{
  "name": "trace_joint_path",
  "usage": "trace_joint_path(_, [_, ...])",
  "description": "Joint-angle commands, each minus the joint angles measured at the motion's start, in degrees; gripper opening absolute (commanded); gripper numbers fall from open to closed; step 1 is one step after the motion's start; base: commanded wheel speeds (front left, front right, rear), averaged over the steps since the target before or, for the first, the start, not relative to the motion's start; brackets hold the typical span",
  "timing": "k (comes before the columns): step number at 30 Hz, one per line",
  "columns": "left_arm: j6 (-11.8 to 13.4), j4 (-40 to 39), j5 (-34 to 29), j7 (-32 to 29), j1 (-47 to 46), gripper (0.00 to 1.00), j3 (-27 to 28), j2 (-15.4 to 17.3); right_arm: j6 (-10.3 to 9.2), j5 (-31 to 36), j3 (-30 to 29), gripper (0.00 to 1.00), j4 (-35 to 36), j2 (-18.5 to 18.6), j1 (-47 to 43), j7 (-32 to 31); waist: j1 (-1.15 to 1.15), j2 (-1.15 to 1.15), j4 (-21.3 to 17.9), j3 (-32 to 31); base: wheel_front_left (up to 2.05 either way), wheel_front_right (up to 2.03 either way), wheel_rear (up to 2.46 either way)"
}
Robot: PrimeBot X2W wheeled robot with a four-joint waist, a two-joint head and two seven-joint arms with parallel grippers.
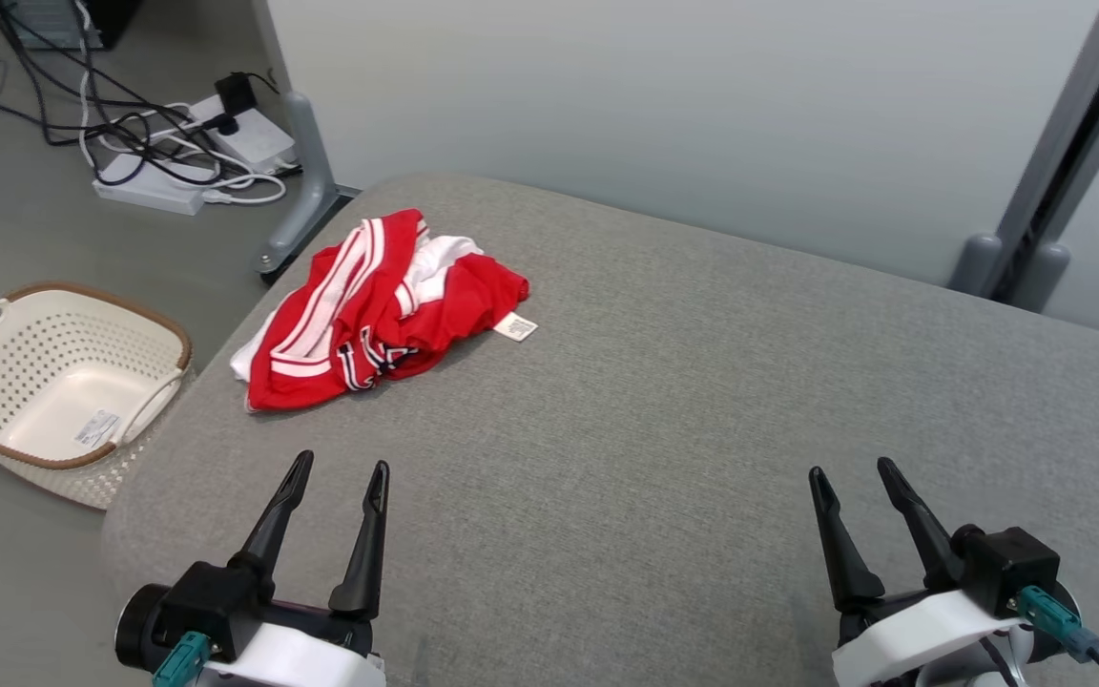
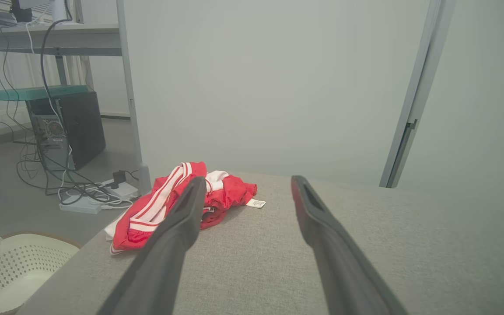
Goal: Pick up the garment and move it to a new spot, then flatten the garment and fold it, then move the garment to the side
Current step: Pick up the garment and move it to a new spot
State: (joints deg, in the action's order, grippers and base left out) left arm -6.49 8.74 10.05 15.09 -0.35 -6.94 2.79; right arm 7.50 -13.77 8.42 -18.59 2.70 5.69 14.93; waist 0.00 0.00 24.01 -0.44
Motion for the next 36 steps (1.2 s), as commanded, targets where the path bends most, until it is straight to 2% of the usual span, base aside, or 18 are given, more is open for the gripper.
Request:
trace_joint_path(1, [-0.27, -0.27, -0.45, 0.08, 0.53, 1.0, 0.37, 0.21, -0.02, -0.56, 0.47, 1.0, 0.24, 0.27, -0.67, 0.26, 0.0, 0.0, 2.87, -1.27, 0.0, 0.0, 0.0])
trace_joint_path(15, [1.53, -2.66, 1.19, 0.08, 1.54, 1.0, 3.06, 0.22, -0.02, -0.87, 5.5, 1.0, -1.93, 0.29, 3.56, 0.26, 0.0, 0.0, 5.35, 0.69, 0.0, 0.0, 0.0])
trace_joint_path(36, [1.71, -2.08, 1.68, 0.08, 0.38, 1.0, 3.73, 0.21, -0.02, -0.24, 5.25, 1.0, -2.63, 0.3, 3.89, 0.26, 0.0, 0.0, 5.16, 1.01, 0.0, 0.0, 0.0])
